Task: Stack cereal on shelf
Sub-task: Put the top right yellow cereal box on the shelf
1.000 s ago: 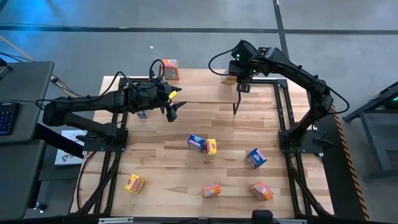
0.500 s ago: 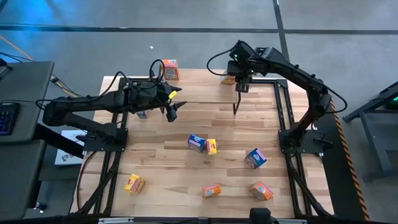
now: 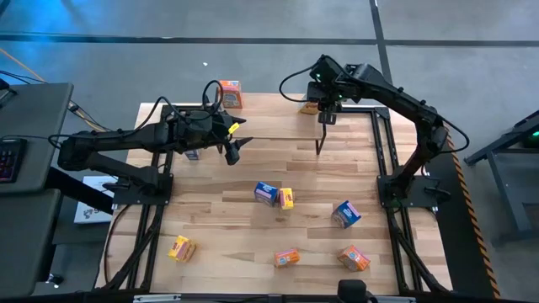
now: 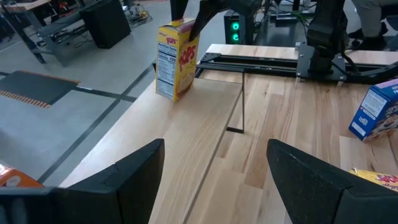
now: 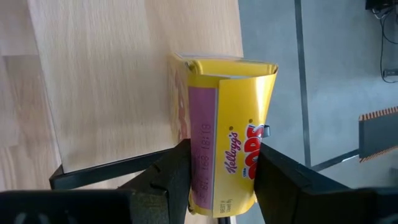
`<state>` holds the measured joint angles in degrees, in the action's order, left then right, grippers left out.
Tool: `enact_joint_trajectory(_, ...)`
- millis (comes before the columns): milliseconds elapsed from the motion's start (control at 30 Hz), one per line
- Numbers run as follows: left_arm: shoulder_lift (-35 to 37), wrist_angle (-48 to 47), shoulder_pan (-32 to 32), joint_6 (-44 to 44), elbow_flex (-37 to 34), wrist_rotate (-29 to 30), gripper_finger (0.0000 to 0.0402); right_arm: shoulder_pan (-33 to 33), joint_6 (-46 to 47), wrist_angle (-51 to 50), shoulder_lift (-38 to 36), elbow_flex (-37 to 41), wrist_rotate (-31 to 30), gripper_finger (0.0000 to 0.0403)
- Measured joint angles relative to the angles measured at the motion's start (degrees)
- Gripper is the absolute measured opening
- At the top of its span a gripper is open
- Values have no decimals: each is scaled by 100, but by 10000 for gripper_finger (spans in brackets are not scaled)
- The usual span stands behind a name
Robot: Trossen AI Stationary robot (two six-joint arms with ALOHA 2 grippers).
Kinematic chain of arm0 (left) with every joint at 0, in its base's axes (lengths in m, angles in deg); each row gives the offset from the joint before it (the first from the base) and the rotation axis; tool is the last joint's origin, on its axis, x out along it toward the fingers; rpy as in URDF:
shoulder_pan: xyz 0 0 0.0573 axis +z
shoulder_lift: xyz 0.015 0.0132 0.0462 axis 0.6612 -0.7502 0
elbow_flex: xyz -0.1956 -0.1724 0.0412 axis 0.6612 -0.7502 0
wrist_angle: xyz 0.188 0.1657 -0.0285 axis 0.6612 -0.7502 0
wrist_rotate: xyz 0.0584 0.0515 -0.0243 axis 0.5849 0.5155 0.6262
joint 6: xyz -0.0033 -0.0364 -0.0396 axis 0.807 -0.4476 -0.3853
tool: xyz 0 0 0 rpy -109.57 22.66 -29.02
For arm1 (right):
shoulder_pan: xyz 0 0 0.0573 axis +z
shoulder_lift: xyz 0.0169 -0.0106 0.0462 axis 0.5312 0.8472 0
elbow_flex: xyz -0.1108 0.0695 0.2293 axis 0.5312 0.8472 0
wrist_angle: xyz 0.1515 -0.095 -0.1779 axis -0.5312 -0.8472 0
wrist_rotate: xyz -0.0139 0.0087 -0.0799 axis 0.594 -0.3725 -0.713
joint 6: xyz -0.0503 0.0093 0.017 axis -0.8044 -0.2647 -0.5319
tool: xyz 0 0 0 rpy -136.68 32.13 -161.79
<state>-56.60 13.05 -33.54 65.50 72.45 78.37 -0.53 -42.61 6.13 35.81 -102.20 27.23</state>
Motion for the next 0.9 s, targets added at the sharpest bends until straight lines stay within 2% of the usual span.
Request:
enact_joint_trajectory(367,0,0,0,1,0,-1,273,-2,-134,119,35,31,29,211)
enact_joint_trajectory(733,0,0,1,-1,0,1,273,0,-153,292,29,28,-256,214)
enact_joint_trajectory(900,0,0,-1,1,0,-1,273,-13,-153,320,-24,22,-199,214)
